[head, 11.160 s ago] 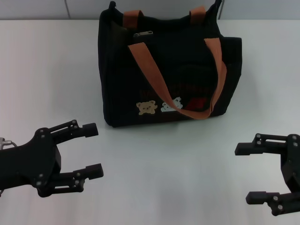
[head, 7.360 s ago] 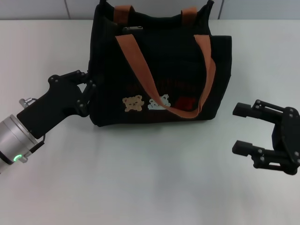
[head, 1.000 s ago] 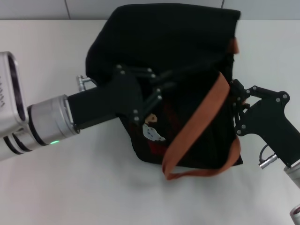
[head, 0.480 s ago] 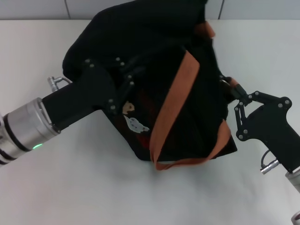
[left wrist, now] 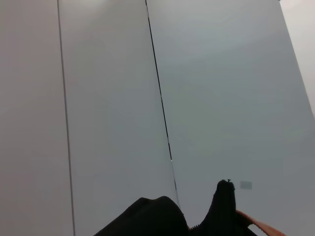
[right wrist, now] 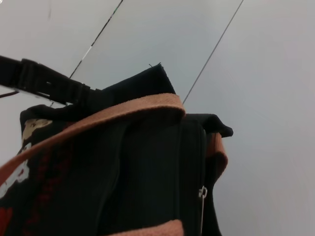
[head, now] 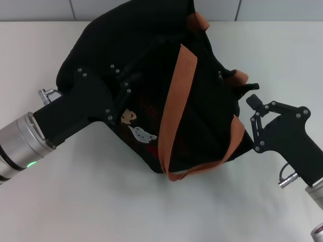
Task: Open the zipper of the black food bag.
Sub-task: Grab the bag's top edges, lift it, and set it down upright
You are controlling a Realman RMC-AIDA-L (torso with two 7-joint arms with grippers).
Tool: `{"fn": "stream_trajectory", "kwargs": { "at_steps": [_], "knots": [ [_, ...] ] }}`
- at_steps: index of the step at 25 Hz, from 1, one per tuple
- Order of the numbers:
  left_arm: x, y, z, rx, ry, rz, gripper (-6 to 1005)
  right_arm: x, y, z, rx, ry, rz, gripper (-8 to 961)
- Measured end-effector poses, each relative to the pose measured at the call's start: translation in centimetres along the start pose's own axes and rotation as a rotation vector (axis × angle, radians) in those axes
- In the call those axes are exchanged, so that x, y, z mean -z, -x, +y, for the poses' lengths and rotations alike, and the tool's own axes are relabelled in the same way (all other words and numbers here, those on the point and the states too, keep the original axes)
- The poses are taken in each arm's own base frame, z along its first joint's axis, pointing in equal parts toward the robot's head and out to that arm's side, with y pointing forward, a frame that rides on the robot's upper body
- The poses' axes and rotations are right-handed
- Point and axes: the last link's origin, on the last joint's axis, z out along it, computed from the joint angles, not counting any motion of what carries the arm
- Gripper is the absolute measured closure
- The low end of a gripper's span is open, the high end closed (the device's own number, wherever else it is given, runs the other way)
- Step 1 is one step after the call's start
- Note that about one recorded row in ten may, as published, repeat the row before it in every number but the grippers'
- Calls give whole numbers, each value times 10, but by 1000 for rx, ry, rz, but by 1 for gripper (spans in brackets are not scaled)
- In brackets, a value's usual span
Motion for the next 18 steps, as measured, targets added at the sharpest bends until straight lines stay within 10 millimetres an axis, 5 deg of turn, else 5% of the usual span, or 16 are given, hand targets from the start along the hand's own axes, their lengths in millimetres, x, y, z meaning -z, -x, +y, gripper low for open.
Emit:
{"fn": "stream_trajectory", "kwargs": {
  "at_steps": [18],
  "knots": [
    [-6,-1,4,5,39,8,890,-21,-6,-9,-74,82,-7,647]
  ]
}}
